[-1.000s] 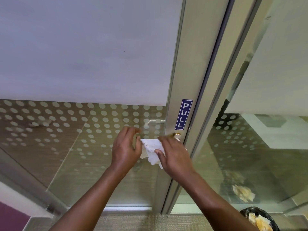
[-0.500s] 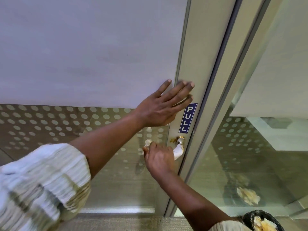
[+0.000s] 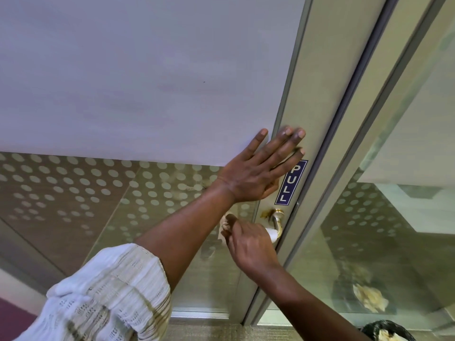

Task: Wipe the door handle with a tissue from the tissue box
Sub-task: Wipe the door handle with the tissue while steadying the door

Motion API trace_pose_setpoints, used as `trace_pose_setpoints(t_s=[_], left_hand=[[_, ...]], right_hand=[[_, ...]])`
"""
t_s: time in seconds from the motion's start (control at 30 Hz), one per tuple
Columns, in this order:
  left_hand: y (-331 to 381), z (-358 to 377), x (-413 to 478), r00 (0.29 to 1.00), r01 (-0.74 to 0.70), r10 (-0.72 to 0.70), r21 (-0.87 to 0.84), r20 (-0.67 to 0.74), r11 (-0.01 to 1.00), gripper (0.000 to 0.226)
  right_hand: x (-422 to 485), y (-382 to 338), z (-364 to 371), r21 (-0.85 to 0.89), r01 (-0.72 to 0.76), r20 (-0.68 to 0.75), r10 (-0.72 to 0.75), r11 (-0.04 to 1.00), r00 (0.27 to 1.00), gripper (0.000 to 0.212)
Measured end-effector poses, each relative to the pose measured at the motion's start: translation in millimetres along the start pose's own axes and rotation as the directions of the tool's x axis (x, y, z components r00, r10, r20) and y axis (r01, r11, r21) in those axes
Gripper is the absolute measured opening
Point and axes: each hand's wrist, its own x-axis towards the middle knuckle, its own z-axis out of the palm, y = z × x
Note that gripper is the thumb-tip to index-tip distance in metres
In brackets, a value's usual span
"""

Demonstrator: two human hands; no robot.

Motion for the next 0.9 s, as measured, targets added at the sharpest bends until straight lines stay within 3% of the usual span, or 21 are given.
trace_pose_setpoints(t_s=[0.1,0.17,0.27,0.3,0.4,0.43,0.5,0.6,0.73,0.83,0.9], left_hand=[[-0.6,1.0,-0.3,1.0,0.002,-0.002,-0.001,-0.003,1.0,0.069],[-0.6,0.5,-0.6,1.0,0.0,0.0,0.0,0.001,1.0,0.07],[-1.4,-0.5,-0.4,1.0,0.0,0.0,0.009,0.001,1.0,0.071],[-1.5,-0.8,-0.5,1.0,0.002,-0.002,0.006,-0.002,1.0,0.072],[-1.3,-2.1,-0.7,1.0,-0.001,0.001,-0.006,0.0,1.0,0.072],[-1.2,-2.4,-0.6,1.0,-0.002,0.002,-0.006,0.0,1.0,0.072],[-1.5,-2.4,-0.5,1.0,-0.003,0.003,-0.001,-0.004,1.0,0.071],[-2.2,-3.6,-0.5,1.0,-0.003,0.003,0.007,-0.004,1.0,0.07],[-0.9,-4.6,-0.8,1.0,0.0,0.0,0.005,-0.007,1.0,0.071],[-0.7,-4.9,-0.3,1.0,-0.001,0.001,0.006,-0.011,1.0,0.07],[-0.7,-4.9,-0.2,1.0,-0.001,0.001,0.012,-0.012,1.0,0.07]], right_hand=[[19.8,-14.6,-1.5,-0.022,-0.139,0.054,0.14,0.99,0.989,0.024],[32.9,-25.0,1.5,-0.028,-0.218,0.188,0.219,0.976,0.957,0.029],[35.1,-23.8,8.1,0.027,-0.283,0.192,0.273,0.959,0.943,0.033],[30.3,-21.1,7.2,0.055,-0.263,0.179,0.25,0.963,0.952,0.033],[-1.0,-1.1,11.5,-0.03,-0.017,0.074,0.019,0.999,0.997,0.023],[-11.2,11.3,14.7,-0.059,0.031,0.044,-0.028,0.998,0.999,0.03],[-23.9,38.2,17.0,-0.086,0.099,0.015,-0.098,0.991,0.995,0.04],[-23.2,51.2,10.3,-0.098,0.131,-0.004,-0.132,0.987,0.991,0.034],[-0.6,18.2,-9.3,-0.111,-0.034,0.003,0.034,0.993,0.999,0.053],[16.2,6.6,-14.3,-0.12,-0.23,0.238,0.253,0.966,0.938,0.068],[20.6,4.2,-14.7,-0.116,-0.265,0.319,0.289,0.957,0.903,0.072]])
